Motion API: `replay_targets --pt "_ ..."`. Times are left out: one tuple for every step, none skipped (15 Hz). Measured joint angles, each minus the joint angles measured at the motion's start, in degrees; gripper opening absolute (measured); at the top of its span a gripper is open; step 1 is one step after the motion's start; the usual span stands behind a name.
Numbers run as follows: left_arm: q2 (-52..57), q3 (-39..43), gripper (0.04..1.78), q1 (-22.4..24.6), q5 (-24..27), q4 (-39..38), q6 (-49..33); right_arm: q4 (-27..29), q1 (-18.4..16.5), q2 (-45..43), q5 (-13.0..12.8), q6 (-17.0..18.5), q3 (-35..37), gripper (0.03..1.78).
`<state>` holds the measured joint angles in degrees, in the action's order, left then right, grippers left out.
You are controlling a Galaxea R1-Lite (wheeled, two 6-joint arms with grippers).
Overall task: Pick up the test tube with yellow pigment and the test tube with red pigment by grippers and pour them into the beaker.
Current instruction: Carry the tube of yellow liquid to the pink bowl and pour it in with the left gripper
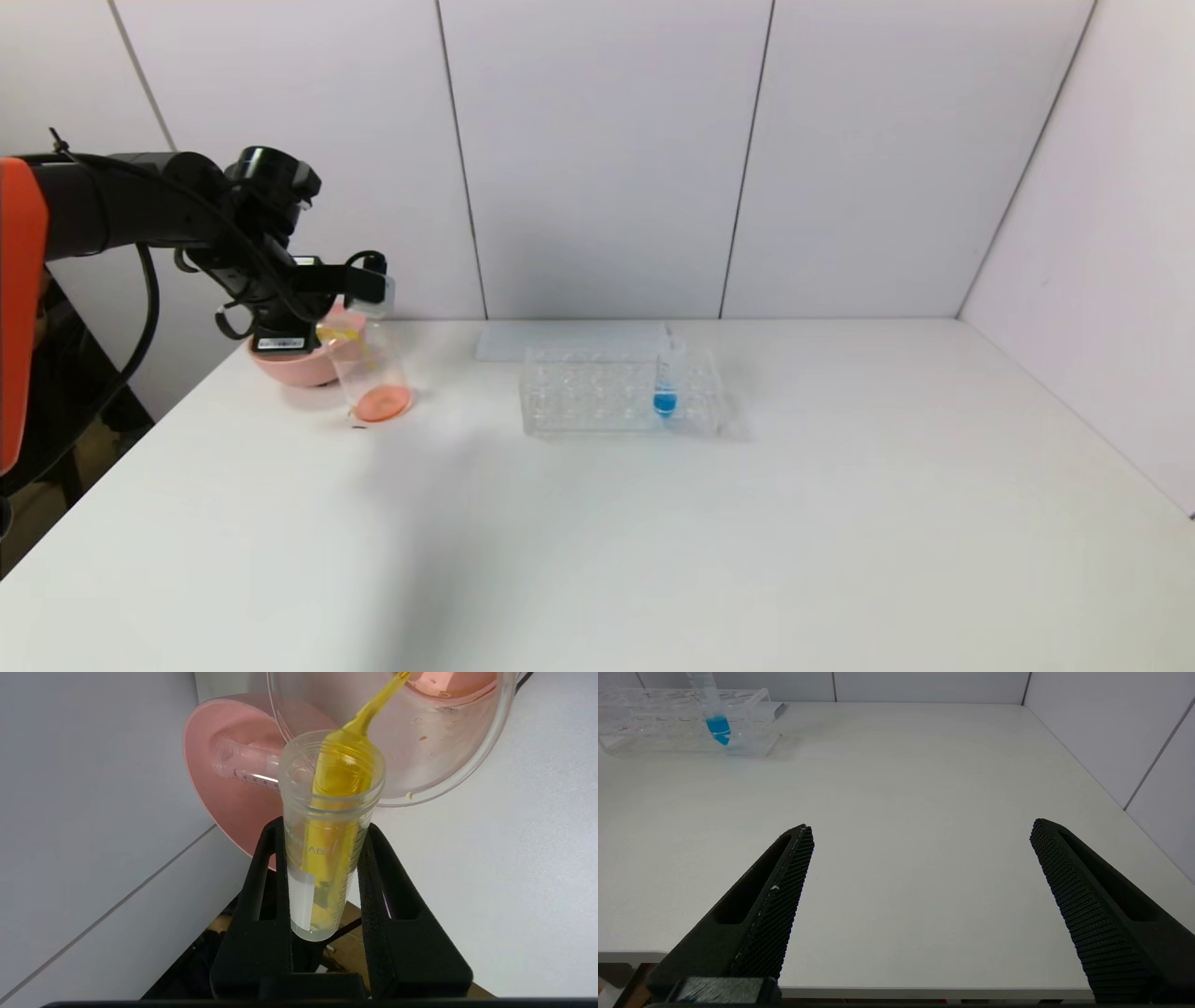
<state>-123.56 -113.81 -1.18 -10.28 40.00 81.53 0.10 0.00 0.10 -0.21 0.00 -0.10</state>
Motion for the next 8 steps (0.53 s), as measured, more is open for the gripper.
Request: replay_targets --pt "-0.17 0.0 0.44 -0.2 -0.39 -0.12 0.11 0.0 0.0 0.0 0.0 0.0 0.0 1.7" --pt "-0.35 0.0 0.44 -0.33 -0.83 -0.15 0.24 0.0 0.0 0.0 0.0 0.0 0.0 1.7" --pt "-0.41 0.0 0.44 -0.5 -1.29 -0.17 0.57 0.0 0.0 0.0 -0.01 0.0 0.0 1.7" --pt "-0.46 0.0 0.44 -0.55 -1.62 -0.2 0.79 0.0 0.0 0.0 -0.01 0.0 0.0 1.7" --pt "-0.5 0.0 0.44 -0.55 -1.88 -0.17 0.88 0.0 0.0 0.0 -0.01 0.0 0.0 1.7" --pt "-0.52 0.0 0.44 -0.55 -1.96 -0.1 0.9 0.0 0.0 0.0 0.0 0.0 0.0 1.7" --pt "-0.55 0.0 0.44 -0.57 -1.96 -0.1 0.96 0.0 0.0 0.0 0.0 0.0 0.0 1.7" --pt "-0.59 0.0 0.44 -0.66 -2.17 -0.09 1.1 0.0 0.02 0.0 0.0 0.0 0.0 1.7"
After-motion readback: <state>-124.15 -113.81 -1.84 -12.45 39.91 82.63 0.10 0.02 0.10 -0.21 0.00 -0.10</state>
